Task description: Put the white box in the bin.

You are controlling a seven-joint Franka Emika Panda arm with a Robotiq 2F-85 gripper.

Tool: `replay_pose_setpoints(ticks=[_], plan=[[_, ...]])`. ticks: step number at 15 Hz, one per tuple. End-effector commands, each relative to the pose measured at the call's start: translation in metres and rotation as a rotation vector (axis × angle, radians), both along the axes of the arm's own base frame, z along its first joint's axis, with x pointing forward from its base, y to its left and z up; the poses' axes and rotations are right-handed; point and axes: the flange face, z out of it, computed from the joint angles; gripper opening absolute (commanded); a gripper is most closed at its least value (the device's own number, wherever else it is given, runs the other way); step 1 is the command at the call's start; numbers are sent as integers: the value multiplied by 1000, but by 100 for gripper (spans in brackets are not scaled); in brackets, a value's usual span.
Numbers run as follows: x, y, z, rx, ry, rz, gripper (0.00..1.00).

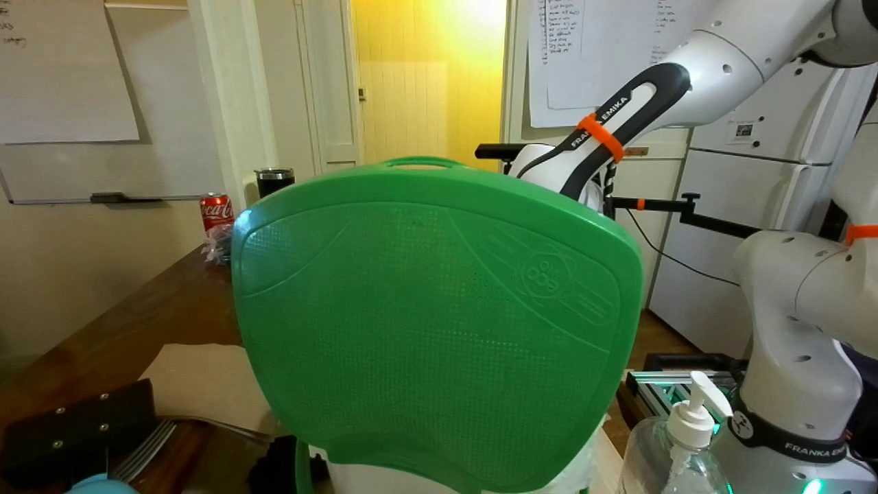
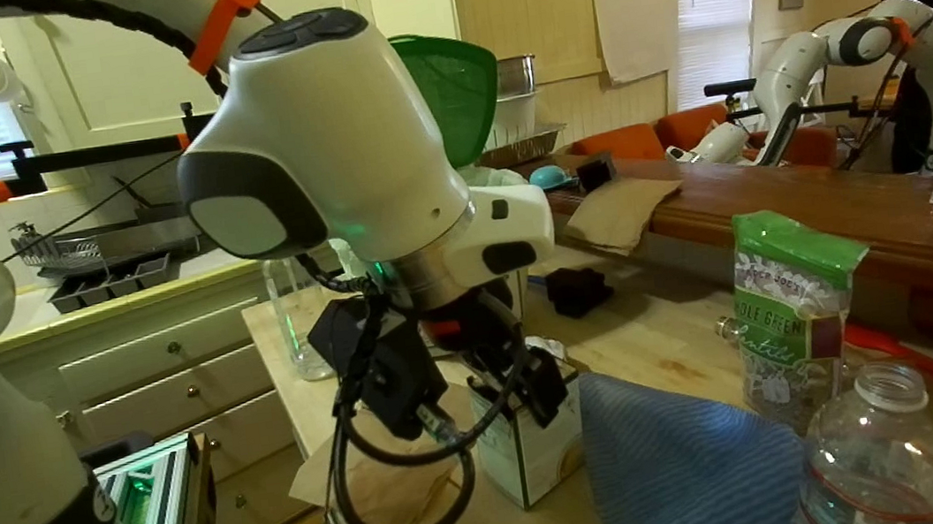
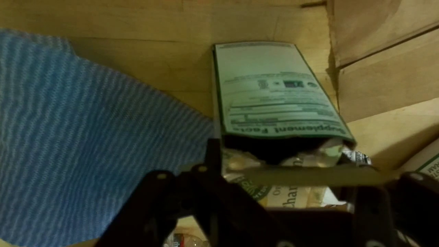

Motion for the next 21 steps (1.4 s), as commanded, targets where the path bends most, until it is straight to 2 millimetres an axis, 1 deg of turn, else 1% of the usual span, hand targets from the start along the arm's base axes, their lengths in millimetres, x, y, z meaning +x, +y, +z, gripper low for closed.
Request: replay_pose_setpoints(ticks=[1, 2, 3, 4, 7, 10, 12, 14, 16, 17, 18, 19, 20, 21], plan=[[3, -3, -2, -1, -8, 1, 64], [3, -4, -2, -1, -8, 0, 68], [3, -4, -1, 0, -10, -1, 68], [3, -4, 1, 0, -12, -2, 71], [5, -4, 6, 0, -21, -2, 72], [8, -4, 16, -2, -39, 1, 73], [11, -3, 24, -4, -52, 5, 72], [14, 0, 35, -8, -70, 17, 70], [18, 3, 50, -12, -88, 31, 71], [20, 6, 58, -2, -92, 42, 73], [22, 8, 66, 1, -99, 52, 70], [24, 10, 74, 4, -106, 61, 69], [26, 13, 84, 6, -112, 71, 71], [29, 16, 93, 12, -121, 82, 75]])
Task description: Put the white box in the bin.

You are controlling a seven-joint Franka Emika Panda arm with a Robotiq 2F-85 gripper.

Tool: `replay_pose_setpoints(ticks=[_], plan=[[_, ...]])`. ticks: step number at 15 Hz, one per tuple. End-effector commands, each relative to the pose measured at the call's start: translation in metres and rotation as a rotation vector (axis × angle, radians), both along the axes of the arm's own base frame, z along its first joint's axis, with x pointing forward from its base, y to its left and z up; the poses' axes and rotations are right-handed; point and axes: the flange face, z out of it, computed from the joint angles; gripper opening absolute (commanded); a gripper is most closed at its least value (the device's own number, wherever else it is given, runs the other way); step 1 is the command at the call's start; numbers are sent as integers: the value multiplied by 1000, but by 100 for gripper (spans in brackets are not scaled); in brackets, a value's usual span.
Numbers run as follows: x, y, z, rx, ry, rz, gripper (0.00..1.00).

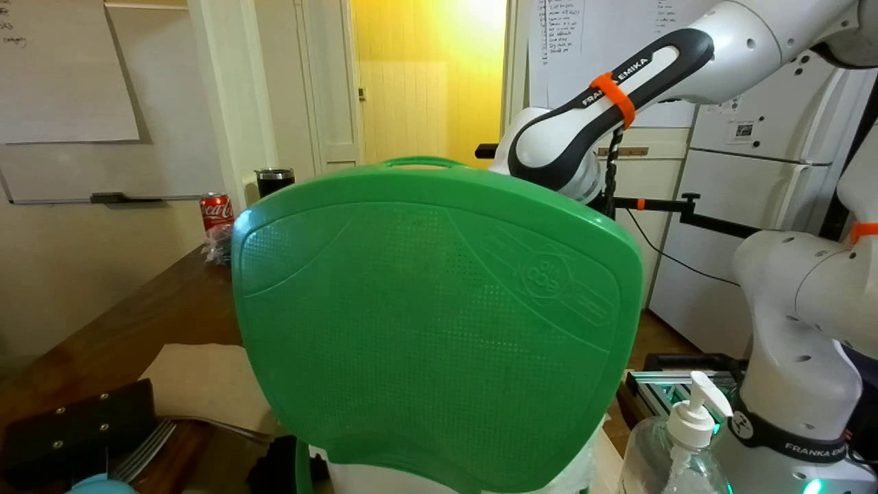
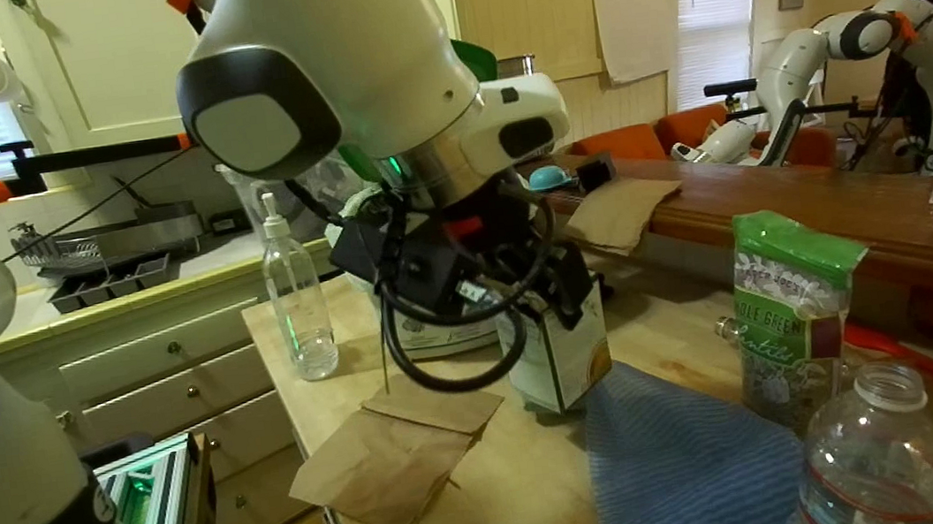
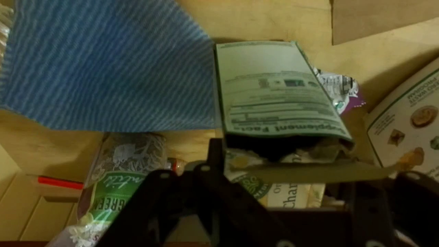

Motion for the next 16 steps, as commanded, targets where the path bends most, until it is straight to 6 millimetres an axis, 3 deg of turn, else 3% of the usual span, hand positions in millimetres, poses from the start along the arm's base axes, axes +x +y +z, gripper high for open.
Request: replay_pose_setpoints(ticks=[1, 6, 11, 16], plan=[[4, 9, 37, 20, -16, 40, 69], [15, 29, 77, 27, -64, 102, 68], [28, 57, 108, 14, -111, 174, 80], [37, 91, 141, -1, -159, 262, 84]])
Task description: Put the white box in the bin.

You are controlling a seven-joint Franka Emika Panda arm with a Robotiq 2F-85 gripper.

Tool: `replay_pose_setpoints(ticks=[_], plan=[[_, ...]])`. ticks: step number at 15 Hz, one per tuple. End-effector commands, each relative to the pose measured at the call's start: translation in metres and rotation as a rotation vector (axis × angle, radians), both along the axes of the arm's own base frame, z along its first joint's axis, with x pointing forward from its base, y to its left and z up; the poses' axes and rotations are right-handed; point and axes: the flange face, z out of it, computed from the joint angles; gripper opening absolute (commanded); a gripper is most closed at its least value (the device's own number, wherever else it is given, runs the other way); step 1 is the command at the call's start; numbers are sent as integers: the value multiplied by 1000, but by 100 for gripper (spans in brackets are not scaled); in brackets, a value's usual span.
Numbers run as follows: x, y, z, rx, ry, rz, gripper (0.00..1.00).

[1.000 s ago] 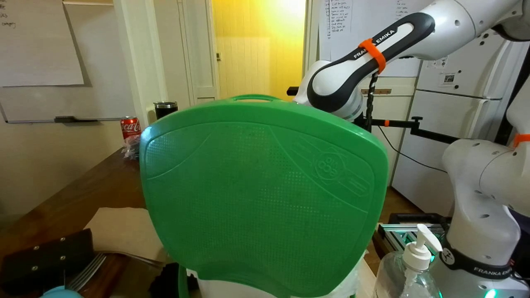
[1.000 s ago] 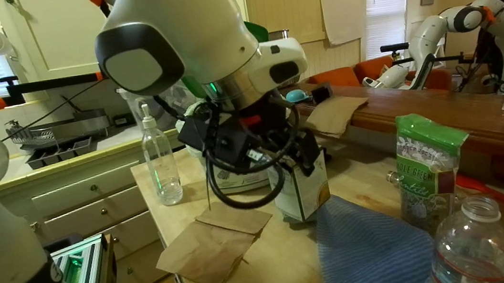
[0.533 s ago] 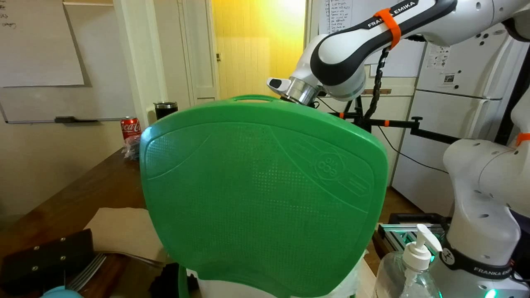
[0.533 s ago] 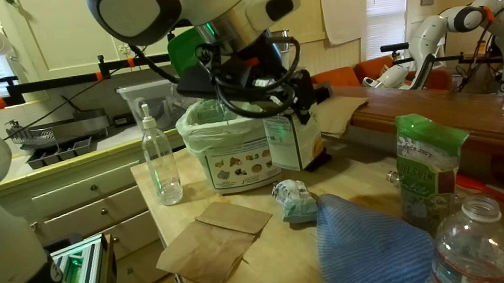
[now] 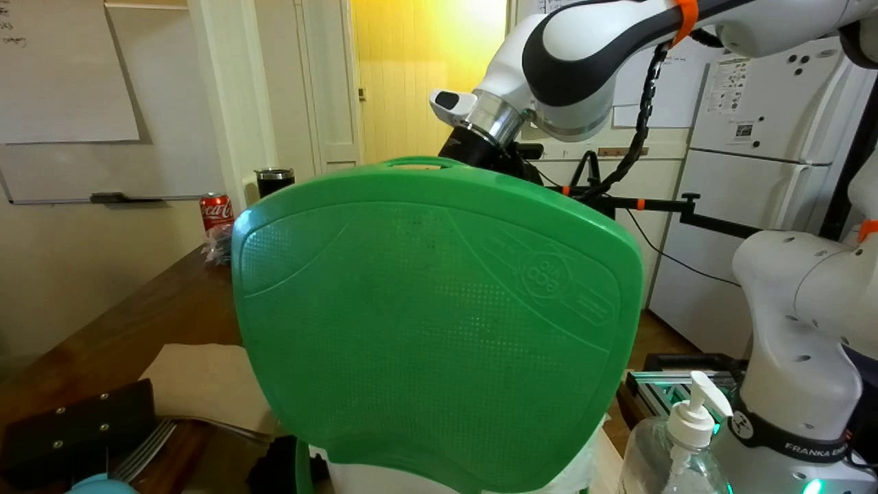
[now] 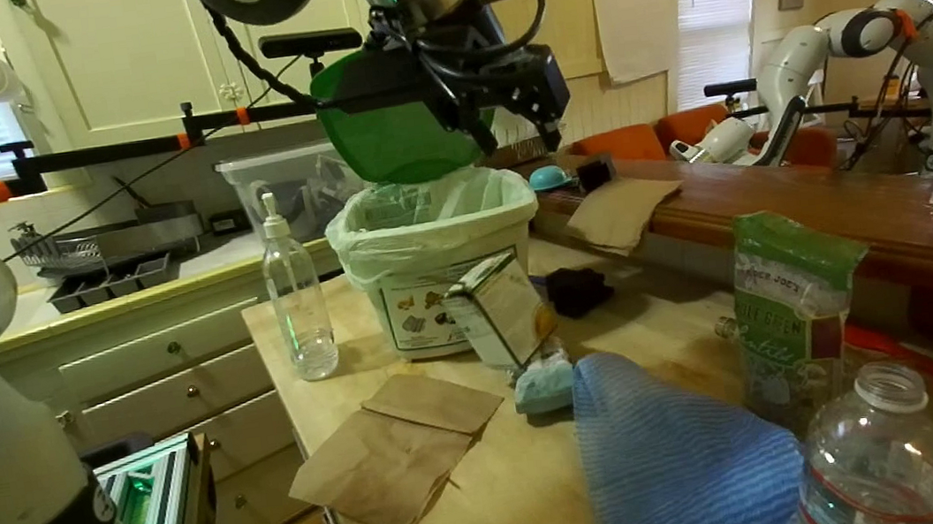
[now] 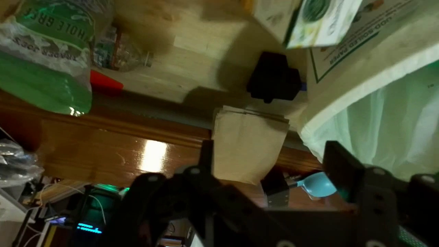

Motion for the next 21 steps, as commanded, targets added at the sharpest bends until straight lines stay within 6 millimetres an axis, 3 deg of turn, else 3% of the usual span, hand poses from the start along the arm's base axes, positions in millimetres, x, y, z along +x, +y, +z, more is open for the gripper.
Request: replay_pose_setpoints(ticks=[1, 4, 14, 21], plan=[[2, 19, 21, 12, -12, 62, 84], [0, 20, 12, 25, 24, 62, 98], [-55, -23, -50, 100, 489, -162, 100], [-89, -6, -105, 178, 738, -253, 100]])
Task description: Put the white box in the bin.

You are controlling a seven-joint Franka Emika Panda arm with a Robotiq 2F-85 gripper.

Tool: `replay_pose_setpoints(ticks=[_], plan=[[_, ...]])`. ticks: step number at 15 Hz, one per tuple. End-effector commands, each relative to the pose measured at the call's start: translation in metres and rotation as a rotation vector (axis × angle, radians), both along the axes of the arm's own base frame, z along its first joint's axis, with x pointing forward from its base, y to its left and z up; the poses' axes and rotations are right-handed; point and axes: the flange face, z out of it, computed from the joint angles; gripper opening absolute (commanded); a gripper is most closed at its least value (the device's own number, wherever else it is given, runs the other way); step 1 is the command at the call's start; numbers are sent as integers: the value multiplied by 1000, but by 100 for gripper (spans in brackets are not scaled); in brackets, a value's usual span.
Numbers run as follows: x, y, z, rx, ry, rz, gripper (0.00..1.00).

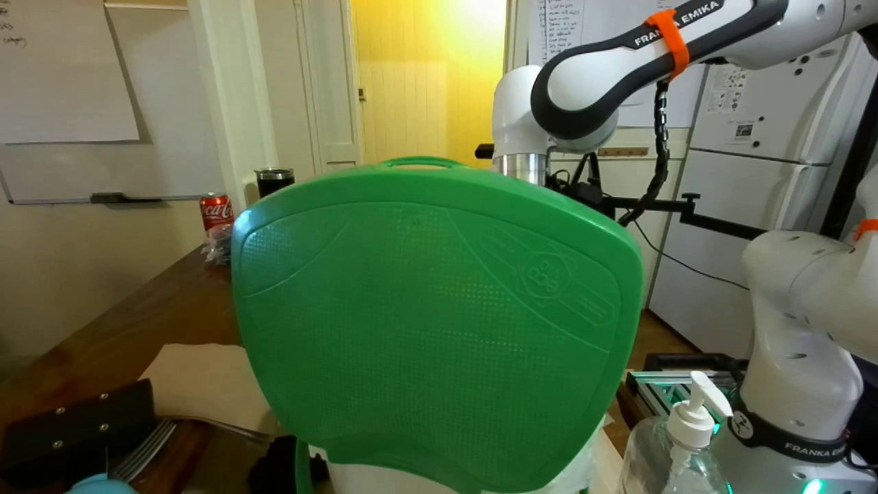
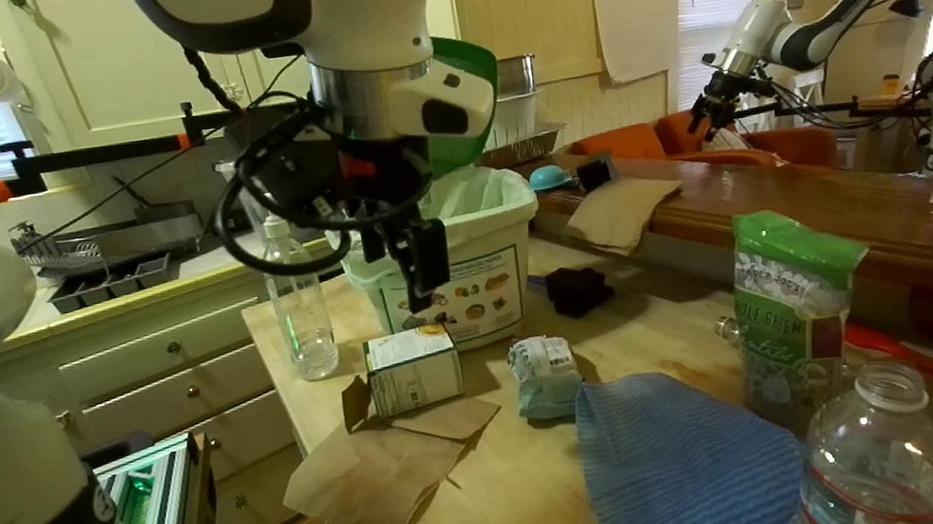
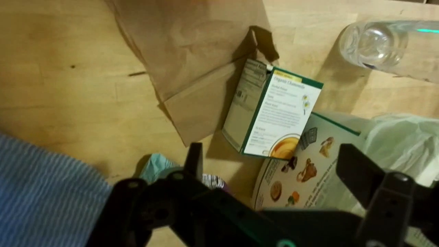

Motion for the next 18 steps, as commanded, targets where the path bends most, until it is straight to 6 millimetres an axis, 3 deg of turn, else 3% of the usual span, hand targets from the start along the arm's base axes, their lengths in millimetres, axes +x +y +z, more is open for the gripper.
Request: replay_pose_setpoints(ticks=[1, 8, 12, 18], plan=[[-3, 3, -7, 6, 25, -9, 100], [-3, 4, -7, 6, 26, -11, 100], [-4, 29, -28, 14, -7, 93, 100], [-8, 64, -67, 0, -82, 85, 100]])
